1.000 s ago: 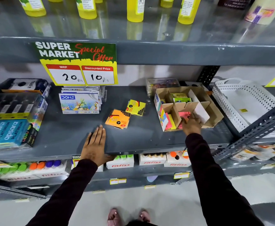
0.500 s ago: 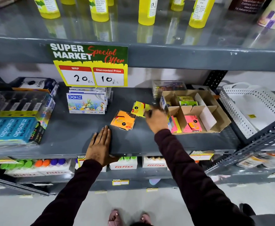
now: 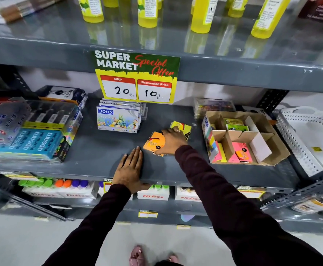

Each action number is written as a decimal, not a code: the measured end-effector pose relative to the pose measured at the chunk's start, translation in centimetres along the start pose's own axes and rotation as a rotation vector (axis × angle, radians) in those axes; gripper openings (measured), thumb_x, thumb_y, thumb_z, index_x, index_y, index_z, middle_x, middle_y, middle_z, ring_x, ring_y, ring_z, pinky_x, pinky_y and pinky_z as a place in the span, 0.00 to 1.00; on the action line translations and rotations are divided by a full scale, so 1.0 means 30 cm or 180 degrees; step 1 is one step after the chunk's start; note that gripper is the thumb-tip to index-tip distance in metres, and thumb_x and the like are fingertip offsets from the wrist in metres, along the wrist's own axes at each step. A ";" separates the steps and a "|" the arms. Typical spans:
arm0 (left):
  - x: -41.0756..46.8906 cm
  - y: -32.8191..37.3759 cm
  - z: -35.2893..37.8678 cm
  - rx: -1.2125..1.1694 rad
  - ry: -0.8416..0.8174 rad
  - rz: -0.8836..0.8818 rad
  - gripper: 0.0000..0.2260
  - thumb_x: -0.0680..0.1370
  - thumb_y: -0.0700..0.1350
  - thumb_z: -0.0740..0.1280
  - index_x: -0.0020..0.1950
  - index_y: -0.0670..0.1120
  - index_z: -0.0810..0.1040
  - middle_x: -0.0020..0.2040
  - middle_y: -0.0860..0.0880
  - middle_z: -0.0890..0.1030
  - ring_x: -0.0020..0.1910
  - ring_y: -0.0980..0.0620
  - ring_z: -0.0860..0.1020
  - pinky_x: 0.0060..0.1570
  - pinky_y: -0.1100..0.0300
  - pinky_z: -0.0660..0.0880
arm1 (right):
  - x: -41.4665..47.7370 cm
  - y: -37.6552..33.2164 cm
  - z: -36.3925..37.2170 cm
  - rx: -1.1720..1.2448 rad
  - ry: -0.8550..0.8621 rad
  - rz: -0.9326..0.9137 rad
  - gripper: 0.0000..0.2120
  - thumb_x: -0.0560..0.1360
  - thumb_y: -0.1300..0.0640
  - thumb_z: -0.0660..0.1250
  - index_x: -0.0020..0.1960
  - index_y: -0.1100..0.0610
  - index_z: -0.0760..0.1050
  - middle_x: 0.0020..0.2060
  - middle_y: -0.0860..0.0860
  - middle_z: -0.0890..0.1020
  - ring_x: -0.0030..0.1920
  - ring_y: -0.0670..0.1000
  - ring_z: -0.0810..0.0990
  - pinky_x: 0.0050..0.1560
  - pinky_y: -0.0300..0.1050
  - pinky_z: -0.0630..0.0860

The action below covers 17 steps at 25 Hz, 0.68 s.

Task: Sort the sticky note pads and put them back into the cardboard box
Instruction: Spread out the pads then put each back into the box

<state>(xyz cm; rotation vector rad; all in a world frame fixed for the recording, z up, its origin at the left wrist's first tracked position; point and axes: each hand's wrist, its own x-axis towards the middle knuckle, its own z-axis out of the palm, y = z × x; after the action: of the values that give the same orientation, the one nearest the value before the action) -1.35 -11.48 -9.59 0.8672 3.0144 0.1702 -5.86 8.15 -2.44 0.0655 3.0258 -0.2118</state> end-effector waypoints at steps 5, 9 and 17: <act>-0.002 0.000 0.002 -0.0054 0.0001 0.0001 0.54 0.64 0.70 0.66 0.75 0.40 0.45 0.77 0.42 0.49 0.76 0.45 0.48 0.73 0.51 0.43 | -0.126 0.015 -0.064 0.0369 0.0467 0.0249 0.41 0.60 0.36 0.75 0.65 0.58 0.70 0.61 0.57 0.78 0.64 0.59 0.72 0.63 0.51 0.71; 0.000 0.002 0.010 0.0048 -0.0044 -0.0037 0.54 0.64 0.71 0.65 0.74 0.40 0.43 0.77 0.43 0.46 0.76 0.46 0.46 0.74 0.51 0.43 | -0.297 0.152 -0.177 0.0659 0.1535 0.0841 0.35 0.61 0.39 0.76 0.58 0.61 0.75 0.50 0.61 0.84 0.53 0.60 0.81 0.58 0.52 0.74; 0.003 0.003 0.017 0.0044 -0.0031 -0.0048 0.54 0.64 0.69 0.68 0.74 0.39 0.46 0.77 0.42 0.47 0.76 0.45 0.49 0.74 0.48 0.48 | -0.413 0.569 -0.202 0.1483 0.1269 0.2750 0.31 0.66 0.43 0.75 0.58 0.65 0.78 0.57 0.66 0.81 0.60 0.64 0.77 0.62 0.55 0.73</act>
<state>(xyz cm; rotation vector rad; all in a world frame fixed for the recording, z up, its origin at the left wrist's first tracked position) -1.35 -11.30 -10.09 0.8433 3.0158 0.1448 6.68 25.44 2.56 1.5461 2.8775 -0.8688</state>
